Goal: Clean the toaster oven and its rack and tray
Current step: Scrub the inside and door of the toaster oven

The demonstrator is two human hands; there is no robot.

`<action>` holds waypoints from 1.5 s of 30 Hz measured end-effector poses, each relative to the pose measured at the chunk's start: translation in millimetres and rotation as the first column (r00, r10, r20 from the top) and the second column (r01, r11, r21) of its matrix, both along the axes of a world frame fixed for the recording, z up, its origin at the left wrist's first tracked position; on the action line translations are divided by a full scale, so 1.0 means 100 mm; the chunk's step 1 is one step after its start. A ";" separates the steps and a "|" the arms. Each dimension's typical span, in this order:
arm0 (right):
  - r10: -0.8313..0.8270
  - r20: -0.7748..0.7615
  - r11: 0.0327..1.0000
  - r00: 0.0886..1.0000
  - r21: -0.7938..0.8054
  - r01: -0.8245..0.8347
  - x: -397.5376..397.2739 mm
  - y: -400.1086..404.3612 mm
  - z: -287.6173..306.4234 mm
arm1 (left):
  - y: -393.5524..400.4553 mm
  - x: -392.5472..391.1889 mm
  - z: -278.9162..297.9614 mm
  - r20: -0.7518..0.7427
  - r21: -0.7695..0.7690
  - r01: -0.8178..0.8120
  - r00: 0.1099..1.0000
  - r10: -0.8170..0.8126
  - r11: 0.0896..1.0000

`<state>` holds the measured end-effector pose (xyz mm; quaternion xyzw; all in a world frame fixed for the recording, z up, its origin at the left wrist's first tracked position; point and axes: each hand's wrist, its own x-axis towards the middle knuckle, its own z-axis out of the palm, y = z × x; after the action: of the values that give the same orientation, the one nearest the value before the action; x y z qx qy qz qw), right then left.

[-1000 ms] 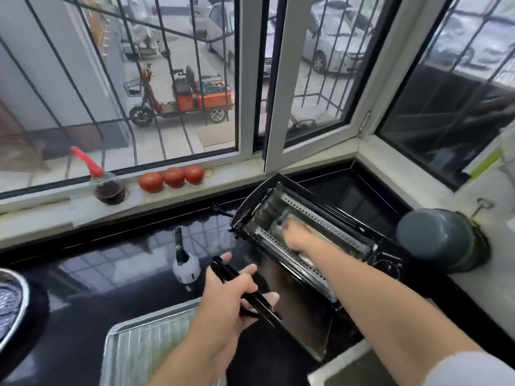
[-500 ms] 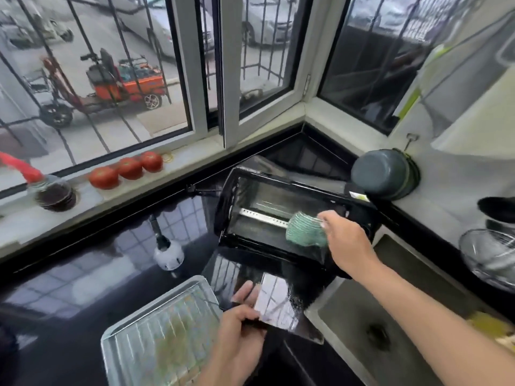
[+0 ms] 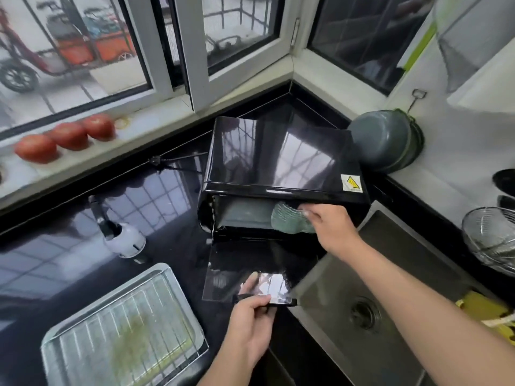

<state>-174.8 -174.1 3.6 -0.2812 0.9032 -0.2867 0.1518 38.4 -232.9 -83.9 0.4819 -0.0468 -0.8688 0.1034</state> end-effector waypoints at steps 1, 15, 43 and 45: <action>0.005 0.002 1.000 1.000 0.000 -0.005 -0.05 0.00 0.00 | 0.01 0.02 -0.02 0.041 -0.067 0.102 0.994 -0.099 0.993; 0.321 -0.218 0.945 0.922 0.132 -0.298 0.83 0.24 -0.25 | -0.46 0.25 -0.01 0.780 -0.488 0.798 0.581 -0.235 0.353; 0.546 -0.116 0.803 0.829 0.355 -0.479 1.20 -0.47 -0.82 | -0.74 0.48 -0.10 0.360 -0.490 0.603 0.797 -0.484 0.629; 0.590 -0.121 0.780 0.798 0.337 -0.526 1.45 -0.22 -0.76 | -0.75 0.49 -0.08 0.360 -0.492 0.608 0.794 -0.489 0.624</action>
<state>-29.6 -196.1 -72.2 -0.5423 0.8208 -0.0615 0.1686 87.2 -307.7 -92.3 0.4691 -0.4663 -0.7494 -0.0298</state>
